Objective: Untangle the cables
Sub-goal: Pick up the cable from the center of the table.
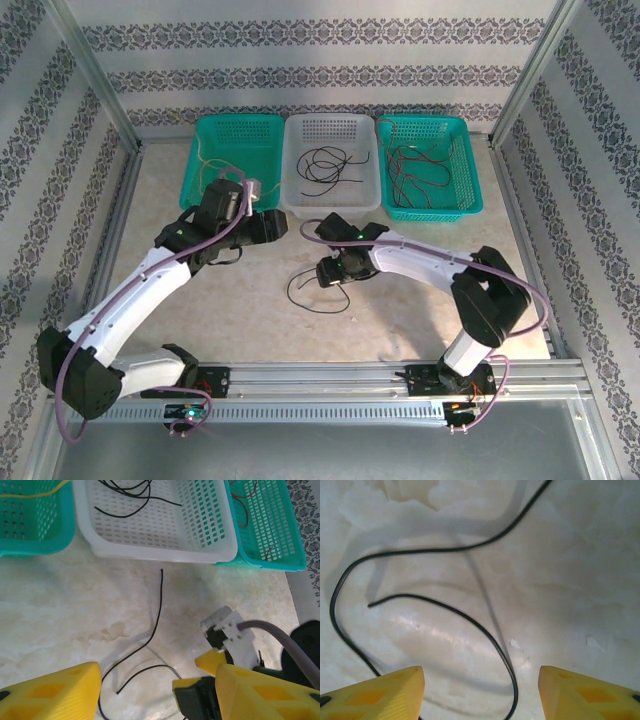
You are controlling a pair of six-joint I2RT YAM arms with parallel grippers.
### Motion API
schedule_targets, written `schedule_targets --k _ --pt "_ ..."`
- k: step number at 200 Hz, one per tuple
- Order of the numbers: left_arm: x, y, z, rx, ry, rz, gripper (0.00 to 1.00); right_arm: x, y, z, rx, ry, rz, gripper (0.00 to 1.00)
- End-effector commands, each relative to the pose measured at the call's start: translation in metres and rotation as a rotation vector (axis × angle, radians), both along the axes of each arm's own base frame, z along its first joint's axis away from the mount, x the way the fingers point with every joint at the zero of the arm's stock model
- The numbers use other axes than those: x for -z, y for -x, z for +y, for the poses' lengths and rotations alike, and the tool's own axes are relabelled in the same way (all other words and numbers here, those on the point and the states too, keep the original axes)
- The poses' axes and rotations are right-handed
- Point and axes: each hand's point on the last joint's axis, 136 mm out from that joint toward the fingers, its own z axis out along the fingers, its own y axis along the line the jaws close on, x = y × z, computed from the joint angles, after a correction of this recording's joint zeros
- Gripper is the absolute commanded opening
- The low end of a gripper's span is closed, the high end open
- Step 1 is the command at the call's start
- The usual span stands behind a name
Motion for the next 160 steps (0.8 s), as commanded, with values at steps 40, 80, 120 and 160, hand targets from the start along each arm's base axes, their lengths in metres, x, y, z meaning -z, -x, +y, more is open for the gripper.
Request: schedule_targets --k 40,80,120,160 --pt "-0.003 0.021 0.021 -0.042 -0.03 0.0 0.61 0.026 -0.008 0.013 -0.118 0.101 -0.003 0.54" --pt "-0.007 0.031 0.033 -0.073 -0.039 -0.012 0.61 0.04 -0.01 0.013 -0.127 0.13 -0.001 0.44" --pt "-0.004 0.032 0.029 -0.065 -0.022 0.009 0.61 0.04 -0.012 0.01 -0.117 0.146 -0.015 0.21" --pt "-0.007 0.026 0.017 -0.046 0.033 0.007 0.61 0.004 -0.015 0.008 -0.09 0.096 -0.091 0.03"
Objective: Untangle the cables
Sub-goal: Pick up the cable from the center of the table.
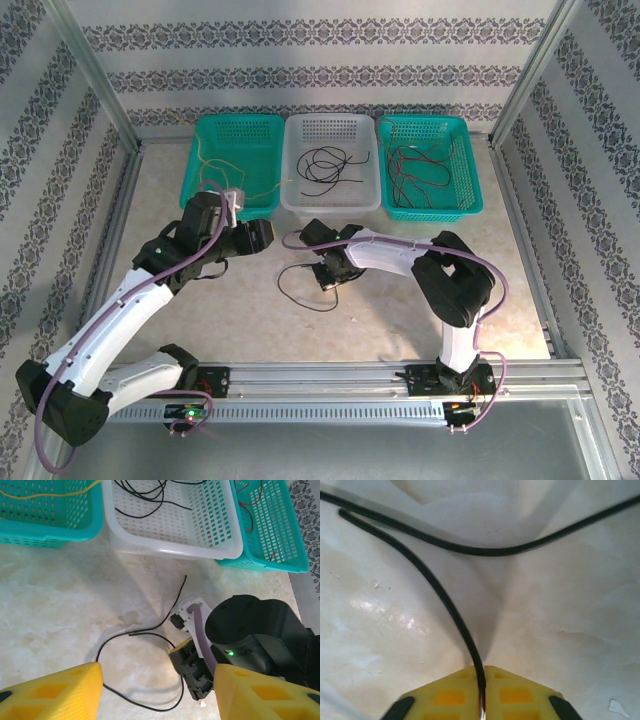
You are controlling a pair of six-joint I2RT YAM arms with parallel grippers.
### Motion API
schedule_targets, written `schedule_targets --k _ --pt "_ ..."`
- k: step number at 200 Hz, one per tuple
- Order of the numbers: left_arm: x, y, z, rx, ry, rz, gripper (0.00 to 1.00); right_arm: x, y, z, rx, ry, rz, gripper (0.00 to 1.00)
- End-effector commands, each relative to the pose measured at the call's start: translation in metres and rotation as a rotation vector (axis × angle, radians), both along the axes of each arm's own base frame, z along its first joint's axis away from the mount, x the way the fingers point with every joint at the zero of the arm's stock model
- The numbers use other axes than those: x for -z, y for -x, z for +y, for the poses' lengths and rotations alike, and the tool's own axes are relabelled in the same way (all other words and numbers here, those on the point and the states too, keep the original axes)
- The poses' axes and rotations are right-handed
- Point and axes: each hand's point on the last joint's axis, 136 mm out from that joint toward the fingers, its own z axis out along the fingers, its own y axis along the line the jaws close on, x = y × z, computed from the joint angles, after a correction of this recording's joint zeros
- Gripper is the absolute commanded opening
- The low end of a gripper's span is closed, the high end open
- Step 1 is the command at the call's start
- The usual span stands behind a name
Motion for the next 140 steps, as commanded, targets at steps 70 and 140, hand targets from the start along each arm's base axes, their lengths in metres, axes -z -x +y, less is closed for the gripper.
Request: schedule_targets --k 70,140 --pt "0.005 -0.014 -0.051 0.067 0.242 0.042 0.63 -0.167 -0.017 -0.013 0.127 -0.245 -0.376 0.0" --pt "-0.052 -0.006 -0.103 0.249 0.436 -0.116 0.67 -0.293 -0.028 -0.035 0.274 -0.488 -0.625 0.0"
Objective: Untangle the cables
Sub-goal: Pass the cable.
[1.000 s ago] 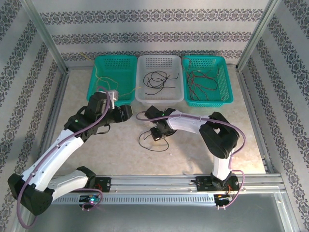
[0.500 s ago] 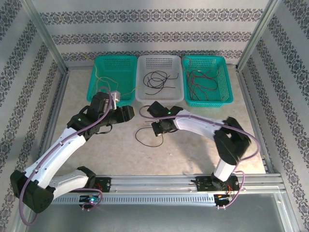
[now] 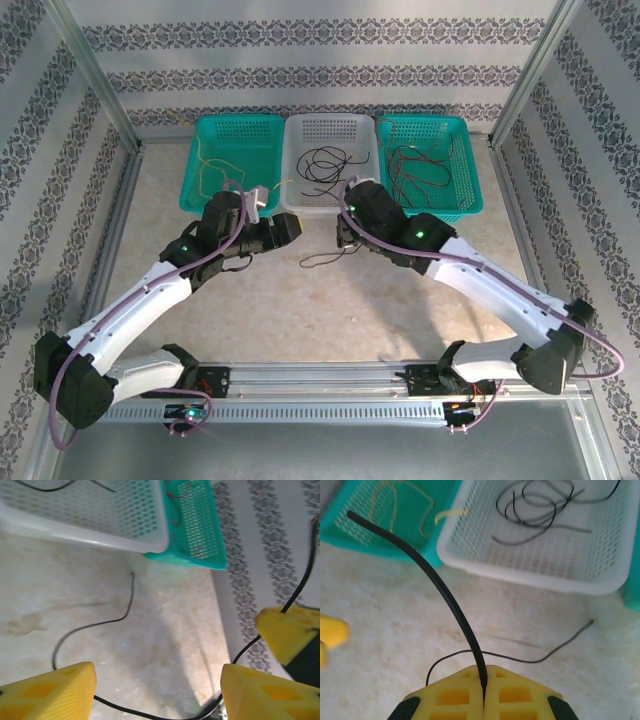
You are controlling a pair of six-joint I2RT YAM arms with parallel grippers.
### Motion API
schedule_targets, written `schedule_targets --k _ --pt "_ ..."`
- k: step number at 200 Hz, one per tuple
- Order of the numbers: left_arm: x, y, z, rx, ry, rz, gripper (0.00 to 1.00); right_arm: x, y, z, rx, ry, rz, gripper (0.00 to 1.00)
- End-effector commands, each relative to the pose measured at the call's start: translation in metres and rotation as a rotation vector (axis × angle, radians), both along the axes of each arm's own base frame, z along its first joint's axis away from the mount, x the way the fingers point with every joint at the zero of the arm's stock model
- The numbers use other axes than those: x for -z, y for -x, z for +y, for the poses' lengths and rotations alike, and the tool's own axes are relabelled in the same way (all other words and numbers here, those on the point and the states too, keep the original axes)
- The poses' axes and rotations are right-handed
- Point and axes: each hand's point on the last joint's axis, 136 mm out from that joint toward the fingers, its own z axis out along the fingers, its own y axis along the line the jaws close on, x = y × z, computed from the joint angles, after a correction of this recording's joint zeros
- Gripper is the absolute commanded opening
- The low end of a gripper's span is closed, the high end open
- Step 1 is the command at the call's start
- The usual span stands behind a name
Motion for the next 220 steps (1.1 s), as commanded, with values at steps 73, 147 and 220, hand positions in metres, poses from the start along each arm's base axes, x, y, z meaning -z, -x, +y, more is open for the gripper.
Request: schedule_targets --k 73,147,220 --pt "-0.099 0.018 -0.076 0.287 0.008 -0.418 0.7 -0.103 -0.002 -0.013 0.03 -0.223 -0.144 0.0" --pt "-0.089 0.041 -0.095 0.48 -0.046 -0.417 0.55 -0.124 0.004 -0.024 0.046 -0.303 -0.154 0.0" --pt "-0.067 0.053 -0.102 0.516 -0.101 -0.385 0.17 -0.141 0.004 -0.028 0.05 -0.421 -0.137 0.0"
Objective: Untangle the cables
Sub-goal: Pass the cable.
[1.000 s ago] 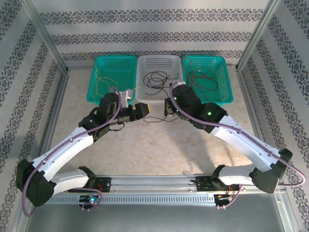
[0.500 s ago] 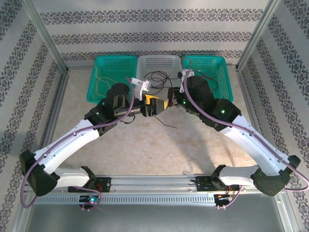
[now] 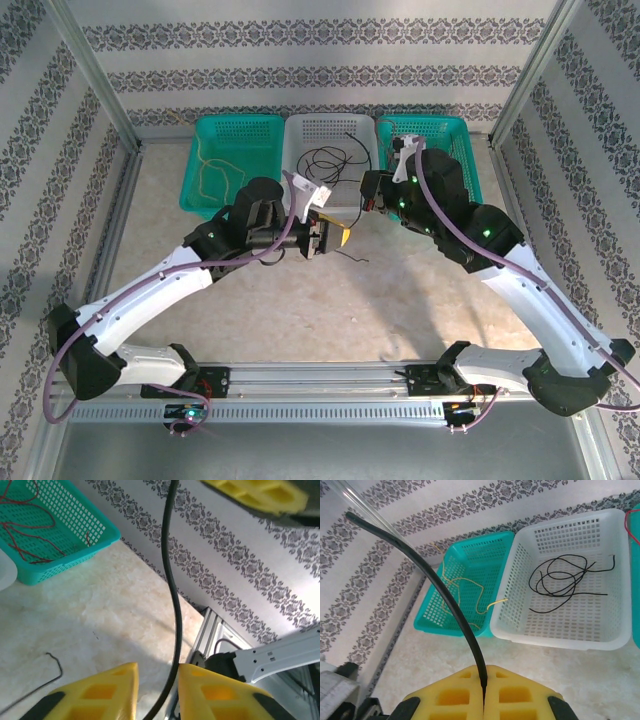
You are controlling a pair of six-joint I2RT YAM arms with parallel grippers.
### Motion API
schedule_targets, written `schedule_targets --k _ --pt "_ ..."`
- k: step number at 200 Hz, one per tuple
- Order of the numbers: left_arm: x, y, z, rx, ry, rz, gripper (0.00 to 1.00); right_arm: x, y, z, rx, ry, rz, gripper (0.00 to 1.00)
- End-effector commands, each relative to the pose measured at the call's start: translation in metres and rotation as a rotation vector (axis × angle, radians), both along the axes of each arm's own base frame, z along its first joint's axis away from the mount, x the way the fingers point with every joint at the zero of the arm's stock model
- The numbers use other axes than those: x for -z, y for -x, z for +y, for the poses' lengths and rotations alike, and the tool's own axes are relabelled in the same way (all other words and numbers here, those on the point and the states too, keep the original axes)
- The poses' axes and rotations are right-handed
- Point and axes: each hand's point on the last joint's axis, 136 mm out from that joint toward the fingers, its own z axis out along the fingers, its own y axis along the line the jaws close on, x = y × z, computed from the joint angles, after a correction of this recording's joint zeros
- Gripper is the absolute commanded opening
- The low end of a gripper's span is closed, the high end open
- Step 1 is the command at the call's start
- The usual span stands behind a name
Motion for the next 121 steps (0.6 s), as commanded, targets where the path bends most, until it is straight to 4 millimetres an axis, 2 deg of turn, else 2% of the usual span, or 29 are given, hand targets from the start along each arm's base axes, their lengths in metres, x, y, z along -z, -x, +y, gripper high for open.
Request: schedule_targets --k 1,35,59,91,121 --pt "0.01 0.005 -0.003 0.015 -0.039 0.0 0.17 -0.019 0.004 0.001 -0.015 -0.083 -0.013 0.0" --pt "0.016 0.002 -0.01 0.018 -0.048 0.01 0.16 -0.027 0.005 0.007 -0.036 -0.152 -0.005 0.0" --pt "0.018 -0.002 -0.013 0.006 -0.052 0.0 0.0 -0.031 0.006 0.009 -0.047 -0.227 0.01 0.0" --pt "0.015 -0.01 -0.01 -0.048 -0.025 -0.043 0.0 -0.034 0.004 0.009 -0.06 -0.362 0.04 0.0" --pt "0.005 -0.014 -0.008 -0.074 0.005 -0.079 0.0 -0.03 0.003 0.007 -0.053 -0.363 0.052 0.0"
